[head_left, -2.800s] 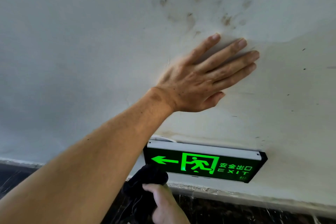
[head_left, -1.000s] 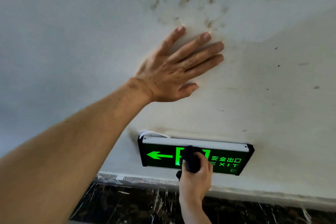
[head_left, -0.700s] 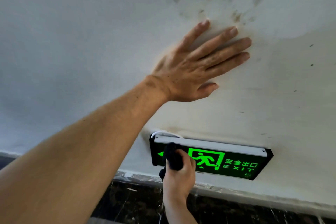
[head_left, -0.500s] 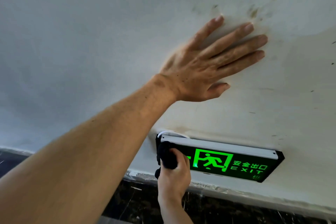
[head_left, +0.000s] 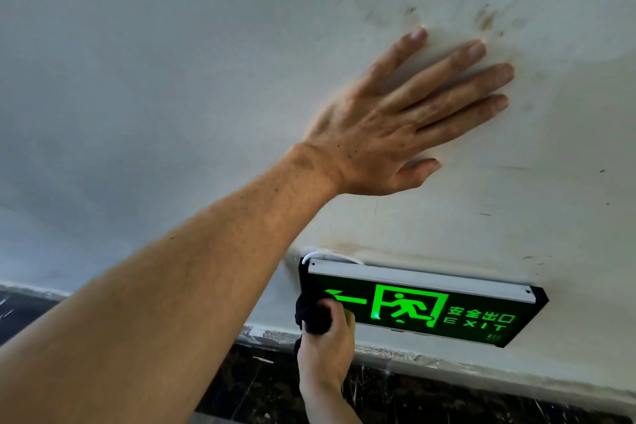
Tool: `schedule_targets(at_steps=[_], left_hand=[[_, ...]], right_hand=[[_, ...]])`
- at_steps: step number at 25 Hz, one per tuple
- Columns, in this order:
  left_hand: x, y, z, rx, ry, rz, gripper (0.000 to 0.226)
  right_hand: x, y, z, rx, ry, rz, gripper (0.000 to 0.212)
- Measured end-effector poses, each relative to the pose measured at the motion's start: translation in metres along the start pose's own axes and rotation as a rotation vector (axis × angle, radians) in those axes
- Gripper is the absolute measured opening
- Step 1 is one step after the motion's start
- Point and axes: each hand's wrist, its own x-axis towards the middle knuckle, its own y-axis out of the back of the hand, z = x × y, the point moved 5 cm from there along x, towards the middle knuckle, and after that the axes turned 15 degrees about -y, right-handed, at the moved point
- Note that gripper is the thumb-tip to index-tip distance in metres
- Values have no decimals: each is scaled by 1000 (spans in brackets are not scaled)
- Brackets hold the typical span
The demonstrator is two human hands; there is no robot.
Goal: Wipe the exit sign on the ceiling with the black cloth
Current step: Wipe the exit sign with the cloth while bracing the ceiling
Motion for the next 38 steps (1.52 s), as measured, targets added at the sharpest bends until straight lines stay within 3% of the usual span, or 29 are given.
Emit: schedule_targets(at_steps=[8,15,19,24,30,34,38], left_hand=[[1,-2,0,4,6,16,72],[-1,-5,1,24,35,65,72],[-2,-9,1,44,34,61,74],[-3,-13,2,65,37,65,74],[-4,-13,2,75,41,80,72],[-4,-12,2,83,38,73,74],[-3,-11,3,84,26,69,75]], right_hand=[[14,16,14,185,-139,33,40],[48,77,33,161,-188,189,31],[73,122,45,181,-267,261,37],[98,176,63,509,-513,315,28],[113,192,65,897,-751,182,33],[114,189,59,1046,-776,99,45],[113,193,47,1064,-721,111,43]])
